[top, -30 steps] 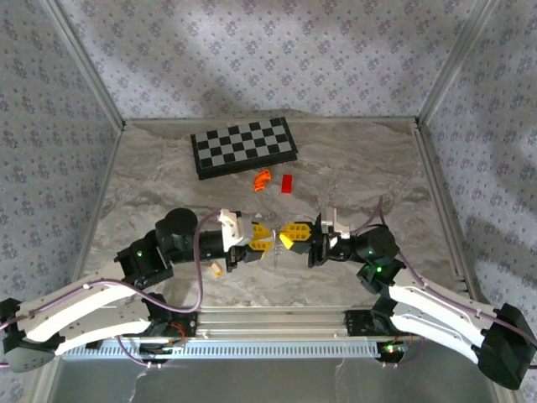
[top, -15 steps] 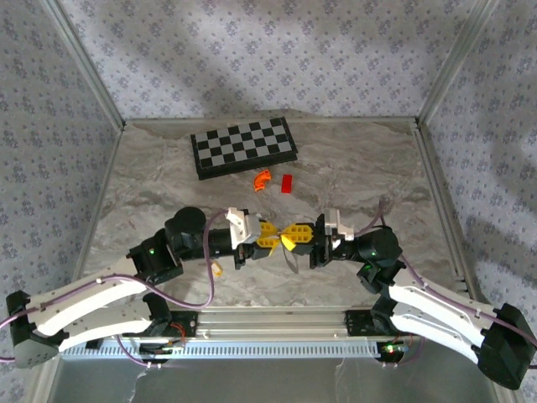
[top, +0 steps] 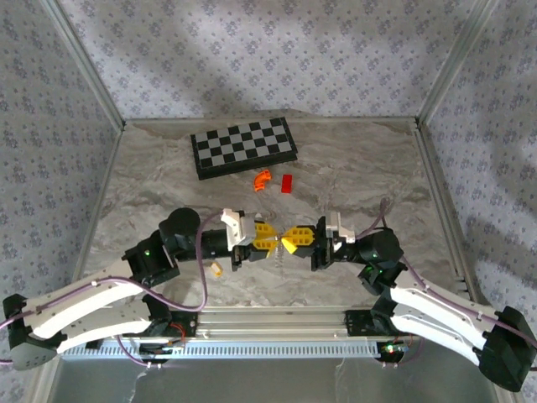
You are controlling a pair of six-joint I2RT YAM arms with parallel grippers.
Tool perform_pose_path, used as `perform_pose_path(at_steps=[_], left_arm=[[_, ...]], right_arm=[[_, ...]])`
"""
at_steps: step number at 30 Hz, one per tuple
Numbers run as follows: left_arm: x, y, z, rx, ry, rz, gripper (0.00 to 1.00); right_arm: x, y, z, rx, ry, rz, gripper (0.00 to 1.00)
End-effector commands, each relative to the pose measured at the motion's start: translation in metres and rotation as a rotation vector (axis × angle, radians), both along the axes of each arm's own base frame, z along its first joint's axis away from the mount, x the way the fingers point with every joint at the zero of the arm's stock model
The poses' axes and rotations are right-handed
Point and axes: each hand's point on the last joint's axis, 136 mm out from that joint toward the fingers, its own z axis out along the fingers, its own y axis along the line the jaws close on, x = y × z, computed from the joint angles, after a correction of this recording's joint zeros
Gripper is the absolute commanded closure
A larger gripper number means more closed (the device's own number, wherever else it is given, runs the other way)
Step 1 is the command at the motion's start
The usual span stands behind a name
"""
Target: Put the keys on the keyring
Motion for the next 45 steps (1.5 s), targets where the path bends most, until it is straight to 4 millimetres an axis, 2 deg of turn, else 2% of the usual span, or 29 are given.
perform_pose_path(at_steps=[1,10,24,26,30,33,35,36,39,41,45], left_arm=[[-0.010,0.006,0.027,-0.069,-0.036,-0.033,0.77],[-0.009,0.000,0.022,-0.055,-0.029,-0.044,0.79],[-0.009,-0.006,0.026,-0.054,-0.035,-0.059,0.84],[-0.009,-0.007,0.027,-0.056,-0.036,-0.061,0.87],[-0.010,-0.007,0.027,-0.054,-0.036,-0.067,1.00],[-0.010,-0.006,0.024,-0.034,-0.036,-0.066,1.00],[-0.008,-0.004,0.022,-0.009,-0.040,-0.054,1.00],[-0.007,-0.003,0.020,0.010,-0.041,-0.045,1.00],[-0.004,0.002,0.009,0.095,-0.042,-0.021,1.00],[-0.006,0.006,0.006,0.146,-0.043,-0.022,1.00],[-0.006,0.013,0.000,0.243,-0.043,-0.021,1.00]], right_arm=[[-0.006,-0.002,0.003,0.011,-0.034,0.009,1.00],[-0.007,-0.002,0.003,0.017,-0.028,0.013,1.00],[-0.008,0.000,0.001,0.017,-0.025,0.023,1.00],[-0.008,0.000,0.000,0.016,-0.027,0.023,1.00],[-0.007,-0.001,-0.002,0.013,-0.023,0.017,1.00],[-0.005,0.001,-0.003,-0.010,-0.022,0.004,1.00],[-0.002,0.005,-0.012,-0.078,-0.016,-0.010,1.00],[-0.001,0.006,-0.015,-0.102,-0.022,-0.021,0.98],[0.000,0.003,-0.020,-0.162,-0.042,-0.073,0.80],[0.000,0.000,-0.023,-0.201,-0.059,-0.107,0.71],[-0.003,0.001,-0.029,-0.277,-0.092,-0.142,0.67]])
